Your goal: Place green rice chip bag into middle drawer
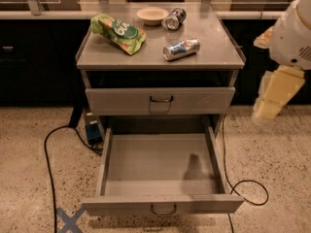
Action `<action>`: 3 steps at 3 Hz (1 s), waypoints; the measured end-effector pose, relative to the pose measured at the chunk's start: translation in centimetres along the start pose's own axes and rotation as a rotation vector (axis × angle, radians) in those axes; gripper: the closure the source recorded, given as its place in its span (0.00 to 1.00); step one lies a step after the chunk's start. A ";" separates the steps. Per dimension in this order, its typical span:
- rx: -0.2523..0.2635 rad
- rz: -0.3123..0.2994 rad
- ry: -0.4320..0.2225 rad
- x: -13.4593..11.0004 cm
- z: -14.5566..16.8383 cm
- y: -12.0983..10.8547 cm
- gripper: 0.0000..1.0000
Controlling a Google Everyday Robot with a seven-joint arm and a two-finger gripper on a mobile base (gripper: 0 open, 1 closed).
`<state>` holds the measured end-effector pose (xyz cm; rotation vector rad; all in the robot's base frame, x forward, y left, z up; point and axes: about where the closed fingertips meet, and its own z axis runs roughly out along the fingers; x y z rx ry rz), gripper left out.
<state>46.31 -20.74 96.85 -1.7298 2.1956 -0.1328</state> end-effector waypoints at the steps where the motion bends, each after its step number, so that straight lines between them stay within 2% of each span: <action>1: 0.031 -0.024 -0.014 -2.4 3.3 -4.2 0.00; 2: 0.047 -0.087 -0.041 -6.4 7.2 -8.9 0.00; 3: 0.042 -0.145 -0.077 -11.0 10.7 -12.7 0.00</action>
Offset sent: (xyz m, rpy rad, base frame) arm 0.2041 0.0955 -0.0484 0.0069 -0.1044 0.1755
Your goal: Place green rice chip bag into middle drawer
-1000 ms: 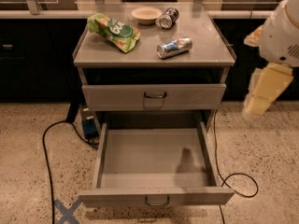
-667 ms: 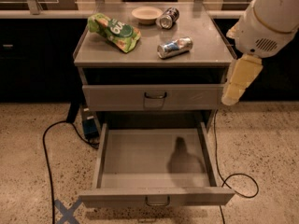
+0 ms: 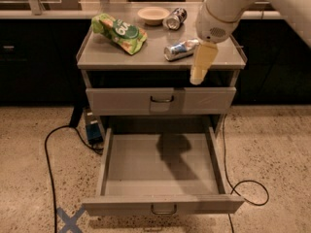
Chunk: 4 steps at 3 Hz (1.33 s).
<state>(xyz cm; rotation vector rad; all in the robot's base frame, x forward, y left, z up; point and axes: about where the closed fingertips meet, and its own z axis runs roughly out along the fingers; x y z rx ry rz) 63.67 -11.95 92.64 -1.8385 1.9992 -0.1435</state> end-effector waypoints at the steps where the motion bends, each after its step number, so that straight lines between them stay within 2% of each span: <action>1: 0.021 -0.031 -0.021 -3.2 2.8 -3.8 0.00; 2: 0.063 -0.077 -0.070 -7.2 3.3 -7.0 0.00; 4: 0.076 -0.093 -0.080 -7.8 4.2 -7.7 0.00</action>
Offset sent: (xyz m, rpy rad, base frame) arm 0.1154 0.1045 0.0287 0.0538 -0.1406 0.1355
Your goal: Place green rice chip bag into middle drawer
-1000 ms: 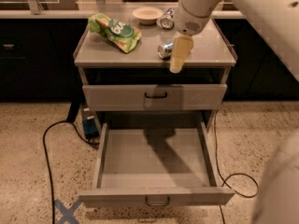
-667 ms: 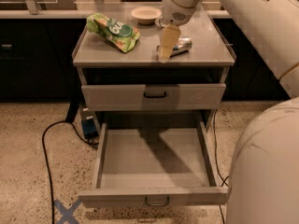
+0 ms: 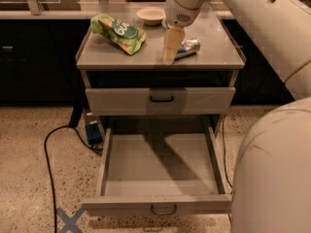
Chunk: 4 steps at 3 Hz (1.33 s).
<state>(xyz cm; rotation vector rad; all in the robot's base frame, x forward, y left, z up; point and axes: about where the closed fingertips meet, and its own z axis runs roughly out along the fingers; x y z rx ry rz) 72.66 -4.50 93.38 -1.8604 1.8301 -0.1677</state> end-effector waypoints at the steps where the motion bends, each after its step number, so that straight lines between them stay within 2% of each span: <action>1: 0.039 -0.047 -0.030 -1.9 2.8 -2.7 0.00; 2: 0.062 -0.099 -0.092 -5.6 6.6 -5.8 0.00; 3: 0.099 -0.122 -0.175 -11.4 10.9 -9.4 0.00; 4: 0.099 -0.122 -0.175 -11.4 10.9 -9.4 0.00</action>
Offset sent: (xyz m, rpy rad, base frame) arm 0.1510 0.1224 0.0063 0.1157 -0.1801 0.1841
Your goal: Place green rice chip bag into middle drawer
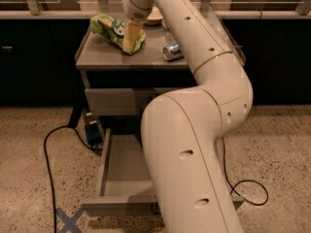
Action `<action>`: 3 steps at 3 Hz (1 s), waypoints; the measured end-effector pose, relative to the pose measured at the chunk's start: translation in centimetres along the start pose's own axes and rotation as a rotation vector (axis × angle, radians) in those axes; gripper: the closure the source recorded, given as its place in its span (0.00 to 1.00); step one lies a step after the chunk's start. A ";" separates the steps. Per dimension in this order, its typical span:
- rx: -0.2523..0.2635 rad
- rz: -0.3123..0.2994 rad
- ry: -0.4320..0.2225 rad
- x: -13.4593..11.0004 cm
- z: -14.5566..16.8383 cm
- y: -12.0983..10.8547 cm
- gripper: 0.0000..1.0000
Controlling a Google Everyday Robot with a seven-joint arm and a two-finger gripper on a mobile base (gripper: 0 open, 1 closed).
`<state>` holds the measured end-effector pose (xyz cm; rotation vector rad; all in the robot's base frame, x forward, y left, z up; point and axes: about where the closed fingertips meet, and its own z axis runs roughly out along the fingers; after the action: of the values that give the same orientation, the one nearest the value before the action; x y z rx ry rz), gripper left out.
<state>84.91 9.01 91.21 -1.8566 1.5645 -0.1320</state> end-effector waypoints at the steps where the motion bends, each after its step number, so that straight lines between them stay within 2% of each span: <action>1: 0.012 0.022 -0.046 -1.1 2.1 -0.2 0.00; 2: 0.024 0.031 -0.117 -3.3 5.0 -0.5 0.00; 3: 0.045 0.100 -0.149 -4.6 7.6 -1.1 0.00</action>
Offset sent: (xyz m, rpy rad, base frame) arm 0.0547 0.0885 -0.0205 0.2161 -0.0214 0.0691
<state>88.31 16.48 87.69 -1.7095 1.5353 0.0160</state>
